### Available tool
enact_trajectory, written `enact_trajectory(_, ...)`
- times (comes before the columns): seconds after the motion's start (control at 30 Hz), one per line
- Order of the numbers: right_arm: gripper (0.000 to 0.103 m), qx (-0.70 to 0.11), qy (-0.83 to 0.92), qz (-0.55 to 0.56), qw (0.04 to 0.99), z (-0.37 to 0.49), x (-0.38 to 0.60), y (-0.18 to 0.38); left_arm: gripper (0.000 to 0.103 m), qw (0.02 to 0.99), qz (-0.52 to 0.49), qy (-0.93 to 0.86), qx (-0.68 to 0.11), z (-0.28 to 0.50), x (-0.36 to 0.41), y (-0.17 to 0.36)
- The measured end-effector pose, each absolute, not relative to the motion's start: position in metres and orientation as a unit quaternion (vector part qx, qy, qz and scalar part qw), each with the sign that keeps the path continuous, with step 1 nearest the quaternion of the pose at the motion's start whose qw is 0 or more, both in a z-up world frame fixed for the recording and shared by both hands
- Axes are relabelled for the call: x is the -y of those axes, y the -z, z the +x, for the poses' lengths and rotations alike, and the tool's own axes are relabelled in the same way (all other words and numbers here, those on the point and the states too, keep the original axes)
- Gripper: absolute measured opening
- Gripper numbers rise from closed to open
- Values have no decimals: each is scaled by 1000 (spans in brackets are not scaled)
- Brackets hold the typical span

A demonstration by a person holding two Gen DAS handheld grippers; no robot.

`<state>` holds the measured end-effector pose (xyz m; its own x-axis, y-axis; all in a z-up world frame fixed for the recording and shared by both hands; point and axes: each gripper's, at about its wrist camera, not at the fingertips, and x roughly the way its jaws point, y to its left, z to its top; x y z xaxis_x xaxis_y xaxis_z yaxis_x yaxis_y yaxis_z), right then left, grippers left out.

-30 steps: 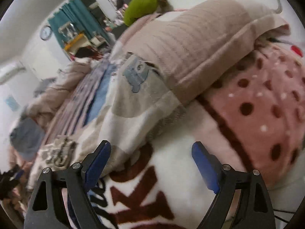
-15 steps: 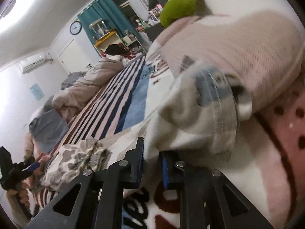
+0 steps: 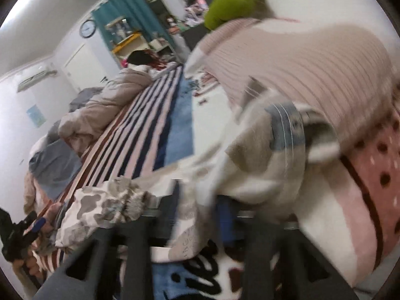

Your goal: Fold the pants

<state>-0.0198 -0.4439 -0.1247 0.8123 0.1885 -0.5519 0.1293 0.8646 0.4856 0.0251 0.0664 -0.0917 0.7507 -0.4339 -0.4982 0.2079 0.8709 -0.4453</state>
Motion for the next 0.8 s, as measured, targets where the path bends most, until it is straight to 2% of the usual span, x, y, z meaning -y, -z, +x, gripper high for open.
enact_trajectory(0.1,45,-319,-8,297,900,-27,455,142,69,916,-180,179,-310,26,-65,95)
enact_trajectory(0.17,53,-333,-8,322,887,-27,459,157,69,916,-177,182,-312,28,-62,96)
enact_trajectory(0.27,52,-322,-7,339,884,-28,462,165,69,916,-174,182,-313,30,-58,95)
enact_trajectory(0.43,55,-251,74,298,918,-38,484,136,69,918,-171,176,-313,30,-54,94)
enact_trajectory(0.67,59,-236,120,222,938,-25,491,117,69,919,-160,175,-315,29,-43,91)
enact_trajectory(0.7,58,-235,115,220,940,-22,491,117,69,919,-158,175,-315,30,-42,90)
enact_trajectory(0.73,53,-232,110,214,942,-19,488,115,69,920,-156,174,-315,29,-41,89)
enact_trajectory(0.77,41,-230,110,202,946,-18,485,113,69,920,-155,173,-315,29,-41,88)
enact_trajectory(0.8,37,-230,111,190,948,-17,481,111,69,920,-156,174,-314,29,-40,88)
